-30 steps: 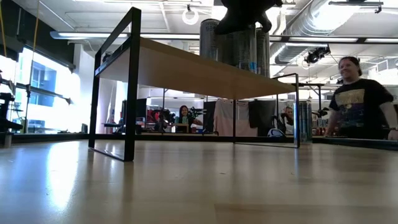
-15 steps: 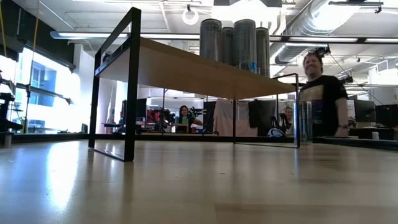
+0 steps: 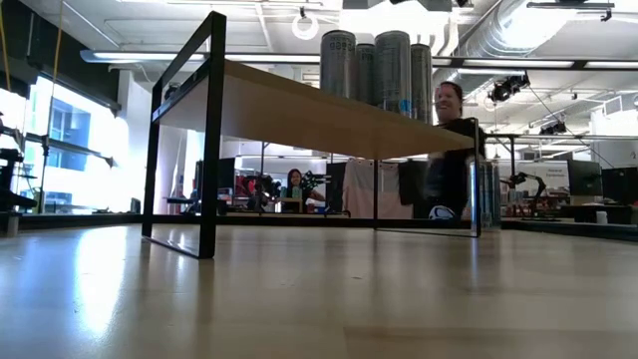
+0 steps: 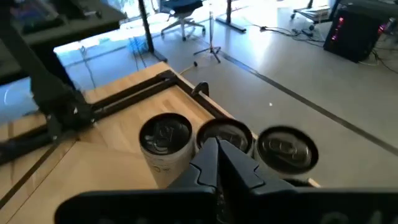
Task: Place canned beverage on shelf
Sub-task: Put the white-pink soda can on the shelf and align it with the other white-pink soda can
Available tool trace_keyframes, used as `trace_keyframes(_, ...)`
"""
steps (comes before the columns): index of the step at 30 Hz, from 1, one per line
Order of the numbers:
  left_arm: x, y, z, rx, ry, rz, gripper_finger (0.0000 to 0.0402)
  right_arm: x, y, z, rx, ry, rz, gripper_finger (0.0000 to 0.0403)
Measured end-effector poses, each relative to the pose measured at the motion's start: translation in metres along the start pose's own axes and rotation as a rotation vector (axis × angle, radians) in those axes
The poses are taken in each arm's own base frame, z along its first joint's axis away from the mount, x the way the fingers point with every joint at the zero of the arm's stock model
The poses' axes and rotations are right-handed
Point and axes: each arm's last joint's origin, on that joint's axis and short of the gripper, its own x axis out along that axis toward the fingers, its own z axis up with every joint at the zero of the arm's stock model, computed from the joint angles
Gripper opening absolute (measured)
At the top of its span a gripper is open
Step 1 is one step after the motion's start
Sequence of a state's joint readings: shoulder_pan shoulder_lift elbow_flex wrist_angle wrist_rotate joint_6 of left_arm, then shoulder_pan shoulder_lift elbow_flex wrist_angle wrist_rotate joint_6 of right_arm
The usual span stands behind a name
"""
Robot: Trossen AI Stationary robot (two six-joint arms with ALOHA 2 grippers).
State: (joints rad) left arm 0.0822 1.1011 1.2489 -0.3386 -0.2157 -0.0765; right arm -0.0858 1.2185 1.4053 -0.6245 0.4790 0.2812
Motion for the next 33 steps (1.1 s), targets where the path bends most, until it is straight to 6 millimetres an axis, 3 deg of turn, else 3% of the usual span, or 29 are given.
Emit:
trace_keyframes(3,0.005,0.0,-0.017,-0.027,-0.041,-0.004,0.0399,-0.005,-0.002,0.011,-0.052,0.021,0.028,0.0)
trace_keyframes(8,0.001,0.002,-0.044,-0.156,-0.052,-0.05,0.0399,-0.018,-0.004,0.012,-0.094,0.049,0.071,0.0)
trace_keyframes(13,-0.022,0.0,-0.045,-0.224,-0.146,-0.155,0.0399,-0.037,-0.001,0.005,-0.124,0.103,0.168,0.0)
trace_keyframes(21,-0.061,-0.003,-0.037,-0.26,-0.313,-0.256,0.0399,-0.057,0.022,-0.003,-0.093,0.118,0.333,0.0)
trace_keyframes(27,-0.074,0.001,-0.035,-0.32,-0.334,-0.273,0.0399,-0.061,0.03,-0.003,-0.016,0.106,0.34,0.0)
trace_keyframes(33,-0.074,0.001,-0.034,-0.316,-0.339,-0.269,0.0399,-0.06,0.032,-0.003,0.009,0.103,0.343,0.0)
